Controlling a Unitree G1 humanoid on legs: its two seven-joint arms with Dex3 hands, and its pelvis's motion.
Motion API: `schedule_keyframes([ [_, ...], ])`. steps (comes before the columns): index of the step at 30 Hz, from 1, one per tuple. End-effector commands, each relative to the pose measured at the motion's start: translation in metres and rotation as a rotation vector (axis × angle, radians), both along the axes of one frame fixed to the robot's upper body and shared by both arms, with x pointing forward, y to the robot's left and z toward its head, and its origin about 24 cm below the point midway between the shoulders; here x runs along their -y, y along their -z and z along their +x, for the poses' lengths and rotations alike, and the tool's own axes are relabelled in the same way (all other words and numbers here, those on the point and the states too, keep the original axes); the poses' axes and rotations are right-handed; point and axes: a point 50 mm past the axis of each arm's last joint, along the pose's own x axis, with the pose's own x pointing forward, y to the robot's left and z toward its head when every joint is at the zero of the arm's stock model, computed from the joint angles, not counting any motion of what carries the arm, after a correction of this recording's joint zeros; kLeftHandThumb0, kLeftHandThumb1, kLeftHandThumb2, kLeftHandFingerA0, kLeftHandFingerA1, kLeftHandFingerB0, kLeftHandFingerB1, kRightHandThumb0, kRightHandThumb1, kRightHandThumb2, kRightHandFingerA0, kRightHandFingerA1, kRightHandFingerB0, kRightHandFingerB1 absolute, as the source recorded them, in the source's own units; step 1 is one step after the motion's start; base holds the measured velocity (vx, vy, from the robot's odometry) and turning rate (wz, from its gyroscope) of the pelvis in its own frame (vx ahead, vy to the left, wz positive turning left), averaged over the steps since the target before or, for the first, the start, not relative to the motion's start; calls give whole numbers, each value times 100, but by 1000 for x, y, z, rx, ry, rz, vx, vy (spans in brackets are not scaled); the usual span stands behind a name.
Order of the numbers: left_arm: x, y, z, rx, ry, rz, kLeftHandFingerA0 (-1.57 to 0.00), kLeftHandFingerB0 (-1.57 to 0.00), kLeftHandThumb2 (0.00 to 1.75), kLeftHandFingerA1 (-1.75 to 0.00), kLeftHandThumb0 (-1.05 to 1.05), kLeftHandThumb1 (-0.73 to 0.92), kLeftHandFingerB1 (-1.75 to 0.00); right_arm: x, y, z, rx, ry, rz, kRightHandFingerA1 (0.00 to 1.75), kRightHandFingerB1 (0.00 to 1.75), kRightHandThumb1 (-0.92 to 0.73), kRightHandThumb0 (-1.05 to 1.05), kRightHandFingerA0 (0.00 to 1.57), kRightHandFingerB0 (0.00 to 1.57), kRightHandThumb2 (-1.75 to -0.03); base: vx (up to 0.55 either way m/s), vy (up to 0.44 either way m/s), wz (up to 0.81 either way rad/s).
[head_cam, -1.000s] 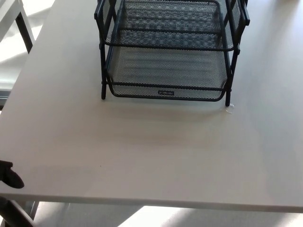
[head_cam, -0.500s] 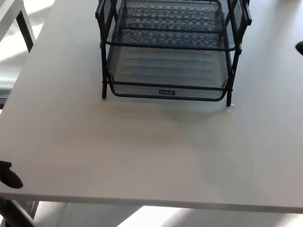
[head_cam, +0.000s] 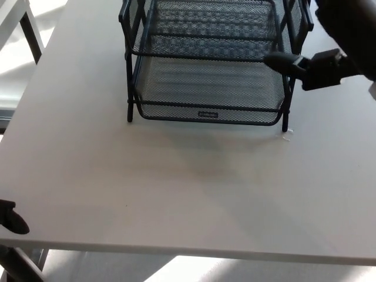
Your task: The robot uses its right hand to grab the drawer kept on the middle of the desk and pull it out towards the robot
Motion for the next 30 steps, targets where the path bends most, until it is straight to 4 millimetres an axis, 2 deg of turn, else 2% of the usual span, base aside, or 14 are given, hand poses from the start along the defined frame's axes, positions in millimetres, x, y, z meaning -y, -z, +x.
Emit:
schedule_keyframes([
  [1,1,-1,1,-2,20,19,-76,-82,57,-81,-27,57,-58,-21,3,9,-33,-72,-15,32,30,-38,-47,0,3,-69,0,0,0],
  [2,1,-2,3,1,23,21,-77,-83,57,-81,-26,57,-58,-24,4,12,-18,-39,-63,44,32,-33,-62,0,3,-79,0,0,0],
  [10,4,-3,6,13,38,30,-76,-81,57,-82,-27,57,-60,-42,21,33,-96,-1,-164,40,28,-40,-56,0,1,-72,0,0,0],
  [16,4,-4,7,19,38,23,-76,-82,57,-85,-27,57,-61,-43,33,52,-131,86,-206,39,30,-30,-57,0,4,-75,0,0,0],
  [19,5,-4,6,21,45,29,-76,-81,57,-85,-28,57,-62,-42,40,61,-60,159,-260,49,39,-34,-59,4,6,-73,0,0,0],
  [20,5,-5,6,6,38,31,-75,-80,57,-85,-28,58,-61,-39,46,66,36,212,-291,49,37,-43,-57,11,14,-53,0,0,0],
  [22,5,-6,7,9,33,22,-76,-82,57,-85,-28,57,-61,-38,48,69,51,237,-306,49,37,-45,-56,11,12,-54,0,0,0],
  [23,6,-6,7,19,40,29,-76,-82,57,-83,-27,57,-60,-37,50,71,77,246,-300,55,52,-23,-32,7,5,-85,0,0,0],
  [24,5,-5,7,16,40,36,-76,-82,57,-82,-27,57,-59,-33,53,76,116,315,-365,50,44,-37,-63,12,9,-73,0,0,0],
  [26,6,-5,7,21,45,31,-76,-82,57,-85,-27,57,-61,-31,54,78,131,346,-406,50,43,-38,-62,10,5,-72,0,0,0],
  [27,6,-5,7,29,51,22,-76,-82,57,-85,-27,56,-60,-27,58,84,143,386,-444,52,51,-25,-35,1,0,-85,0,0,0],
  [28,6,-6,7,27,51,24,-75,-82,57,-85,-28,57,-61,-26,58,85,142,400,-461,51,36,-33,-55,6,0,-77,0,0,0],
  [29,6,-6,7,25,49,25,-75,-82,57,-85,-28,57,-61,-25,59,87,142,417,-485,51,36,-33,-55,6,0,-77,0,0,0],
  [30,5,-6,7,25,51,28,-75,-82,57,-85,-28,57,-61,-24,61,90,128,429,-491,39,28,-44,-56,7,10,-55,0,0,0],
])
